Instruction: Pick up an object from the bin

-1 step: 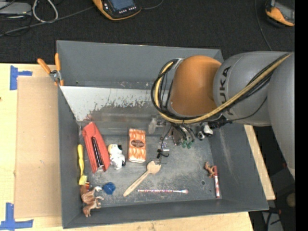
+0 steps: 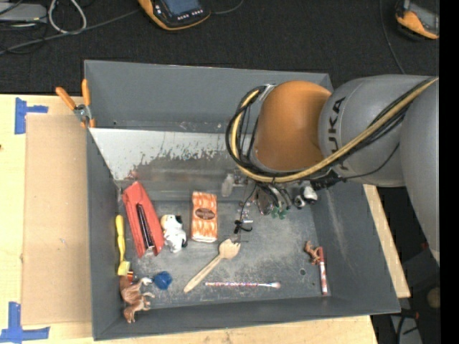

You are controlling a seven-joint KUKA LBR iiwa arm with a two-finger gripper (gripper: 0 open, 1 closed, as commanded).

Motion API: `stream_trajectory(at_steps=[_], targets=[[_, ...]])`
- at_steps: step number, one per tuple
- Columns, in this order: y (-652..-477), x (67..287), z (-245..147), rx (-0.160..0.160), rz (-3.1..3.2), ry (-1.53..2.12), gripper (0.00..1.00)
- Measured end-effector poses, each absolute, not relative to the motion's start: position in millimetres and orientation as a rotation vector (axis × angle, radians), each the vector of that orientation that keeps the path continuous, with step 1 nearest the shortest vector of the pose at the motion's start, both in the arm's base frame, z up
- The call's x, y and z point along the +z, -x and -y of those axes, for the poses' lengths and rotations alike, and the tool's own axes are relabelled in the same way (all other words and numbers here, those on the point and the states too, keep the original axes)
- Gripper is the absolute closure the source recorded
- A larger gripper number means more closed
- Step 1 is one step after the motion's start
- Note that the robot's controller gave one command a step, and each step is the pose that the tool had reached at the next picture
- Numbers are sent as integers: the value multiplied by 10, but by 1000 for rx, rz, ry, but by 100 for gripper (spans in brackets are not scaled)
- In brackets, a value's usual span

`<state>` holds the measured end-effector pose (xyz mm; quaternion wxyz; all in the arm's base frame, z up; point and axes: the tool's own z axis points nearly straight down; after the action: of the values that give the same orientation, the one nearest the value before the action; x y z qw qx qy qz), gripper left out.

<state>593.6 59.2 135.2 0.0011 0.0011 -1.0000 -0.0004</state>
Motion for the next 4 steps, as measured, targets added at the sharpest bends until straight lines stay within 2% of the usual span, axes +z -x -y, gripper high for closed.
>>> stream_trajectory(at_steps=[1, 2, 3, 4], targets=[[-5535, 788, -504, -2, 3104, -457, 0], [-6090, 1223, -1174, -7, 3127, -405, 0], [-5277, 984, -821, -2, 3026, -716, 0], [-6060, 732, -900, -4, 3081, -647, 0]])
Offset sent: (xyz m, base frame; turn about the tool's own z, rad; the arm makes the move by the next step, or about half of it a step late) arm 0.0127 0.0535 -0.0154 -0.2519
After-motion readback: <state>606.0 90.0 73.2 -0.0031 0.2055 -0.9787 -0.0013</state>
